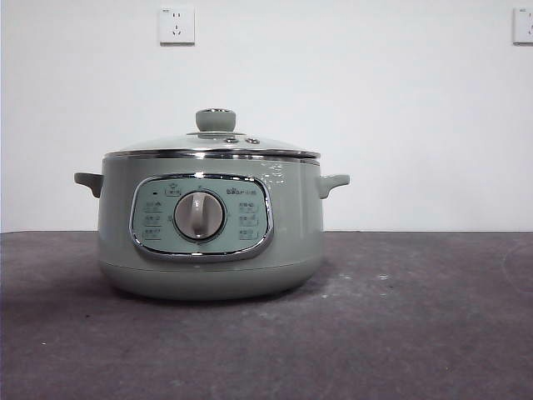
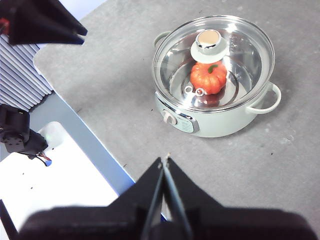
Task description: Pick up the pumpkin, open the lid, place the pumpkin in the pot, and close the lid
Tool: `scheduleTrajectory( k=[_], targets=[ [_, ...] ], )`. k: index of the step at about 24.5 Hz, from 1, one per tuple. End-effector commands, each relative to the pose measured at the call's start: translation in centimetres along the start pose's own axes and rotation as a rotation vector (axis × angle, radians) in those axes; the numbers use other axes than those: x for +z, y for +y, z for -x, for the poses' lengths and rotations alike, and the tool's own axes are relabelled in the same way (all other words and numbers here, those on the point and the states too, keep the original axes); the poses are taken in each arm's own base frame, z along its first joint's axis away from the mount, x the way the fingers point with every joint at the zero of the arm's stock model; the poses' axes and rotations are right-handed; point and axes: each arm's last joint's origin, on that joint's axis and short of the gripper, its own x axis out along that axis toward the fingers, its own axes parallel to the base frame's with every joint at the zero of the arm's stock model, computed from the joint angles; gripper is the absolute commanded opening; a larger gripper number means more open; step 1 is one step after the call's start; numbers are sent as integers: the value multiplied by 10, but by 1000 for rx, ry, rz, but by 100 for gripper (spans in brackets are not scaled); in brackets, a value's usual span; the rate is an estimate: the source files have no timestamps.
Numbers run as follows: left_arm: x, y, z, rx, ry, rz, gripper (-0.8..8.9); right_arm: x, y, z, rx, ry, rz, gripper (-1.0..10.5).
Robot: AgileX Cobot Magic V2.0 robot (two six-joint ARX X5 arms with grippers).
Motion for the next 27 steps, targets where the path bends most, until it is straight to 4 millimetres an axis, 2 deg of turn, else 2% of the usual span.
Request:
scheduleTrajectory(
  k=[1, 10, 13, 17, 19, 21, 23, 27],
  targets=[
    [-1, 0, -2, -3, 9, 5, -4, -2, 1, 2, -2, 11, -14, 1],
    [-1, 0, -2, -2, 7, 3, -4, -5, 2, 9, -2, -8, -10, 1],
    [7, 4, 0, 39, -75, -25, -4, -7, 2, 12, -2, -16, -8, 1],
    [11, 24, 29, 235, -307, -9, -4, -9, 3, 16, -2, -29, -6, 1],
    [0, 31, 42, 334, -460, -17, -4, -10, 4, 18, -1, -35, -4, 1],
    [-23, 36, 42, 417, -586, -34, -4, -11, 4, 21, -1, -42, -2, 1],
    [-54, 41, 33, 513, -666, -45, -4, -13, 5, 25, -1, -54, 0, 1],
    [-101, 44, 11, 632, -691, -18, -4, -16, 6, 30, -1, -67, 3, 1]
  ],
)
